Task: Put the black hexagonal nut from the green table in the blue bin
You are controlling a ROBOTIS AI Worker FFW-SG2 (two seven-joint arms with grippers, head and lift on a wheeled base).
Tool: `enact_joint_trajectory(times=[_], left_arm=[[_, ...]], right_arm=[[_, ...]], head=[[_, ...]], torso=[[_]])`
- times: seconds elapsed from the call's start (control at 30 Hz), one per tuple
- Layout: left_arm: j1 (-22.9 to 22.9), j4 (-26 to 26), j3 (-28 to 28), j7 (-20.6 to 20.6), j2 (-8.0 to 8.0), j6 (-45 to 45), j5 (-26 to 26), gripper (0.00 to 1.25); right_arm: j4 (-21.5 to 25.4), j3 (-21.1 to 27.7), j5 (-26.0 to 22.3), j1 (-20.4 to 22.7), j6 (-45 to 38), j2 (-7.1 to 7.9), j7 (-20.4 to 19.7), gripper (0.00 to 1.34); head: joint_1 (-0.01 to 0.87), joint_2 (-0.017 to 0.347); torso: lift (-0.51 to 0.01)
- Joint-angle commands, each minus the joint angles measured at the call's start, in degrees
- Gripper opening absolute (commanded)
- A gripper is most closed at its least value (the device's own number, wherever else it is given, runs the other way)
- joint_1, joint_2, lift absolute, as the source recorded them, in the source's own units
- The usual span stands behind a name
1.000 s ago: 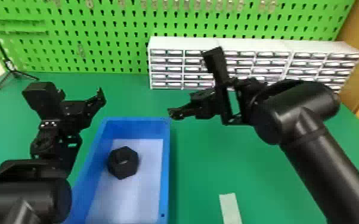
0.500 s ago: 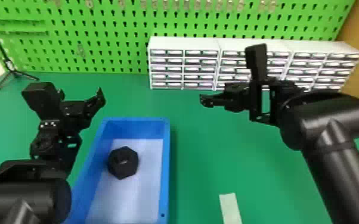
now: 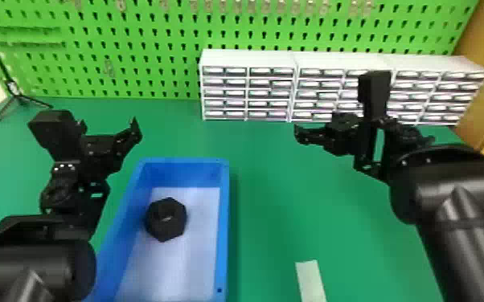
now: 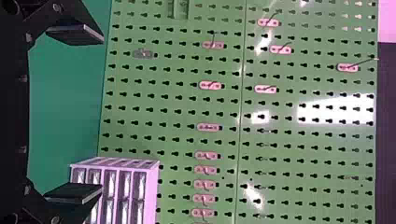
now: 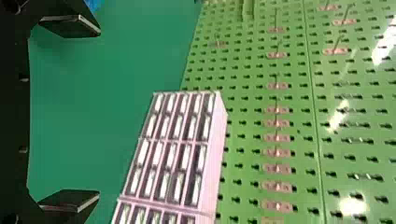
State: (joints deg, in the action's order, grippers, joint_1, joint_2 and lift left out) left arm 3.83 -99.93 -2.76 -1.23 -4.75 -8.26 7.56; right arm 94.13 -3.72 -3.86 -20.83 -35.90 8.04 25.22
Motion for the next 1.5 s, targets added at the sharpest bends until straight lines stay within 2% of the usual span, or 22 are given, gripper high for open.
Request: enact_joint_trajectory(times=[0.0, 0.3, 0.4, 0.63, 1.03, 1.47], left_arm=[[0.0, 0.0, 0.1, 0.0, 0.00, 0.0, 0.0, 1.09], [0.2, 0.0, 0.5, 0.0, 0.00, 0.0, 0.0, 1.09], [0.2, 0.0, 0.6, 0.0, 0.00, 0.0, 0.0, 1.09], [0.0, 0.1, 0.8, -0.1, 0.09, 0.0, 0.1, 1.09], [-0.4, 0.1, 0.9, -0.4, 0.09, 0.0, 0.2, 1.09], [-1.5, 1.8, 1.7, -1.1, 0.09, 2.4, 0.6, 1.09]], right_arm=[[0.4, 1.6, 0.0, 2.3, 3.6, -0.74, -2.0, 1.25], [0.5, 3.0, 0.0, 7.1, 12.3, -2.50, -9.0, 1.25], [0.5, 4.5, 0.3, 8.9, 15.7, -3.73, -11.2, 1.25], [-0.4, 6.5, 2.1, 10.8, 20.9, -5.05, -13.4, 1.25], [-3.0, 5.0, -0.1, 12.8, 29.9, -5.49, -18.4, 1.25], [-4.7, 4.3, 0.0, 13.9, 33.9, -5.49, -19.5, 1.25]], head=[[0.686, 0.028], [0.686, 0.028], [0.686, 0.028], [0.686, 0.028], [0.686, 0.028], [0.686, 0.028]], torso=[[-0.096], [-0.096], [-0.096], [-0.096], [-0.096], [-0.096]])
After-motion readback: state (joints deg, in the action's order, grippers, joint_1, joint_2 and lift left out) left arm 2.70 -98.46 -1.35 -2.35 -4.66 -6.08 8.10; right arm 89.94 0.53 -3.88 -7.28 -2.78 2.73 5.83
